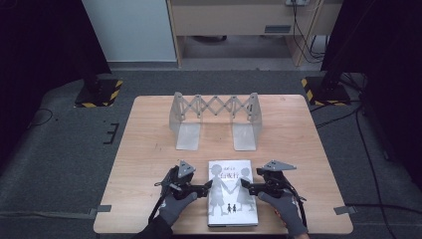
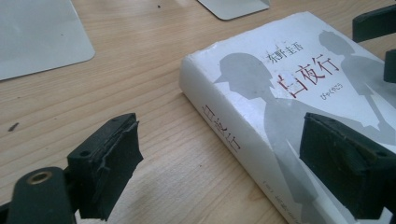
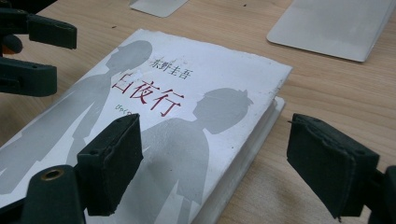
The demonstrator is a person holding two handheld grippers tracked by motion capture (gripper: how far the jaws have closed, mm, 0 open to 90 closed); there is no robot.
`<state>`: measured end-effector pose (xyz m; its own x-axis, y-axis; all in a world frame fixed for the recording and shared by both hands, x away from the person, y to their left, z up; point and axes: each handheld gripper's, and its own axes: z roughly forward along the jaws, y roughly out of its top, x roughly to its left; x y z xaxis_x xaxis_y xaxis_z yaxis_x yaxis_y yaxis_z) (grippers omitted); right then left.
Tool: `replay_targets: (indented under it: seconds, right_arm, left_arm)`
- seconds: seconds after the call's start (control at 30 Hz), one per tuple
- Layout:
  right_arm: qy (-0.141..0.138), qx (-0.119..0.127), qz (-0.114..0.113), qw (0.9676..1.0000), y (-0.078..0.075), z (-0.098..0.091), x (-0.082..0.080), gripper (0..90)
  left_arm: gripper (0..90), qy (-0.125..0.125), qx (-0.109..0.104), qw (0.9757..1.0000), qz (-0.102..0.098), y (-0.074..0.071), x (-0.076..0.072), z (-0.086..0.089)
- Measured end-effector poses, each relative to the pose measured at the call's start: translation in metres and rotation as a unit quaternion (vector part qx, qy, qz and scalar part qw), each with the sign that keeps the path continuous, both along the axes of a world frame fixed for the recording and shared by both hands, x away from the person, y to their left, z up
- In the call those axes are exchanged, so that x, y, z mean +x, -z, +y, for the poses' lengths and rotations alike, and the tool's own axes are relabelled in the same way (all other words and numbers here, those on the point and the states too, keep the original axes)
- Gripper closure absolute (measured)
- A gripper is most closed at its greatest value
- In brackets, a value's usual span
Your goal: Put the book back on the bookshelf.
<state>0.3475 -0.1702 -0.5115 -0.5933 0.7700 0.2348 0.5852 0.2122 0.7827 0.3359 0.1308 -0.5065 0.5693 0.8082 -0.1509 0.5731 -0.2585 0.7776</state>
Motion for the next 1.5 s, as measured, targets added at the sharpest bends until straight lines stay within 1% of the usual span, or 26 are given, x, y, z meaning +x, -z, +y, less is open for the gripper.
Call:
replay_targets:
  seconds: [0.13,0.2,0.27,0.37,0.43,0.5,0.53,0.63,0.67,0.77,0.87,0.97,1.07,1.17,1.23,1.4,1.43,1.5]
  right_arm:
    - [-0.003,0.005,0.006,1.0,0.002,0.002,0.001,18.8]
    - [-0.007,0.002,0.005,1.0,0.003,0.003,0.001,18.8]
    - [-0.01,0.001,0.009,0.9999,0.005,0.004,0.002,19.0]
    - [-0.012,0.006,0.013,0.9998,0.006,0.006,0.003,18.9]
    - [-0.013,0.008,0.011,0.9998,0.007,0.007,0.003,19.0]
    - [-0.017,0.015,0.019,0.9996,0.009,0.008,0.004,18.9]
    - [-0.018,0.017,0.021,0.9995,0.009,0.008,0.005,19.1]
    - [-0.017,0.016,0.02,0.9995,0.006,0.01,0.005,19.8]
    - [-0.019,0.016,0.016,0.9996,0.006,0.009,0.005,20.4]
    - [-0.019,0.029,0.007,0.9994,0.001,0.007,0.003,20.5]
    - [-0.019,0.048,-0.01,0.9986,-0.004,0.006,0.003,21.3]
    - [-0.018,0.069,-0.023,0.9972,-0.008,0.009,0.003,21.9]
    - [-0.016,0.076,-0.025,0.9967,-0.008,0.015,0.005,23.2]
    - [-0.02,0.076,-0.016,0.9968,-0.007,0.021,0.004,24.4]
    - [-0.025,0.084,-0.007,0.9962,-0.007,0.023,0.003,24.8]
    - [-0.03,0.087,0.005,0.9957,-0.004,0.027,0.004,25.9]
    - [-0.033,0.089,0.013,0.9954,-0.003,0.028,0.004,27.0]
    - [-0.04,0.083,0.019,0.9955,-0.001,0.032,0.005,28.0]
  left_arm:
    - [11.3,0.008,0.005,0.9999,0.004,0.003,0.001,-0.004]
    - [11.2,0.011,0.008,0.9999,0.005,0.004,0.001,-0.006]
    - [10.7,0.013,0.005,0.9999,0.007,0.005,0.002,-0.007]
    - [10.2,0.017,0.003,0.9998,0.007,0.006,0.003,-0.008]
    - [9.4,0.02,0.002,0.9998,0.005,0.007,0.003,-0.008]
    - [8.4,0.02,-0.004,0.9998,0.003,0.008,0.004,-0.009]
    - [7.9,0.024,-0.004,0.9997,0.001,0.009,0.004,-0.009]
    - [7.2,0.027,-0.01,0.9996,-0.005,0.011,0.003,-0.009]
    - [7.1,0.027,-0.011,0.9995,-0.007,0.011,0.003,-0.009]
    - [6.9,0.027,-0.014,0.9995,-0.008,0.011,0.003,-0.008]
    - [6.9,0.025,-0.018,0.9995,-0.009,0.01,0.002,-0.007]
    - [6.9,0.025,-0.02,0.9994,-0.008,0.01,0.002,-0.006]
    - [6.9,0.023,-0.024,0.9994,-0.008,0.01,0.002,-0.006]
    - [6.8,0.022,-0.028,0.9993,-0.008,0.01,0.002,-0.005]
    - [6.8,0.021,-0.029,0.9993,-0.009,0.01,0.002,-0.005]
    - [6.8,0.019,-0.03,0.9993,-0.008,0.011,0.001,-0.005]
    - [6.8,0.019,-0.03,0.9993,-0.007,0.011,0.001,-0.005]
    - [6.8,0.019,-0.029,0.9994,-0.008,0.012,0.001,-0.004]
